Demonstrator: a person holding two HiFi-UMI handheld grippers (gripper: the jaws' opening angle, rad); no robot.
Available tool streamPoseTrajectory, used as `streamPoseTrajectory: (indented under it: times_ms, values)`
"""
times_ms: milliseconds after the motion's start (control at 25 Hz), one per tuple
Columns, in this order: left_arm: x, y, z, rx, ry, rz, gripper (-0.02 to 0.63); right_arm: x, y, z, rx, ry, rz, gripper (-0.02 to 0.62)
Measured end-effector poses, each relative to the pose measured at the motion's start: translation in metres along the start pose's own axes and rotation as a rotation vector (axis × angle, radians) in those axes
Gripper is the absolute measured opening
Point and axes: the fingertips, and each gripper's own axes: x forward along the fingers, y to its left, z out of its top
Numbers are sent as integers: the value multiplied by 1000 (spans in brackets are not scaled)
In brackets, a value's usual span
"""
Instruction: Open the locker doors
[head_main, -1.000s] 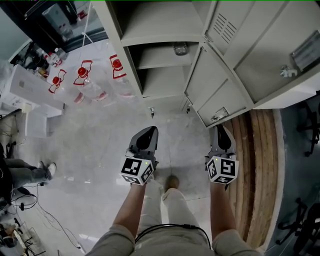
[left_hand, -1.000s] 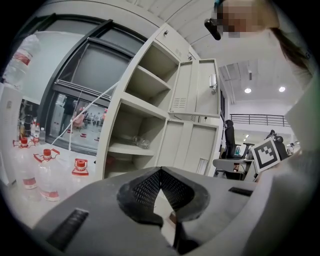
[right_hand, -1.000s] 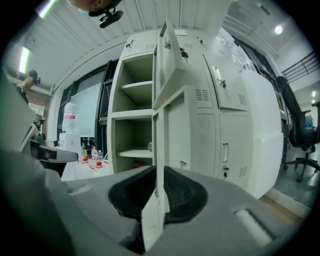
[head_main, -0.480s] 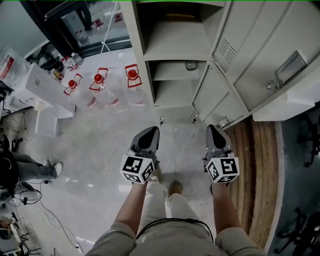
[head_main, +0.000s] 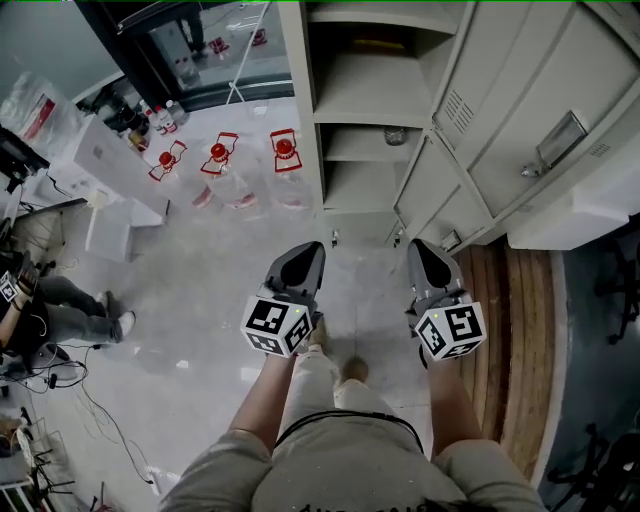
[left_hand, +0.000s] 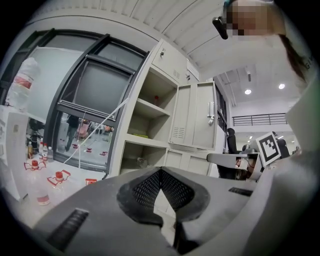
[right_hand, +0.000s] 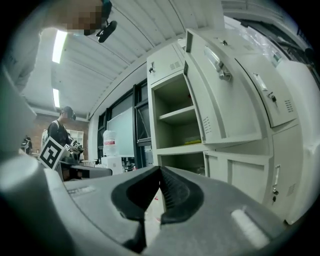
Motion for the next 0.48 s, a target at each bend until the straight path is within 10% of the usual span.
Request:
streamPoseTrajectory:
  times_ms: [480]
  values:
    - [-40,-15,55,38,-52,7,-2,-20,42,43,-24,-28,73,3]
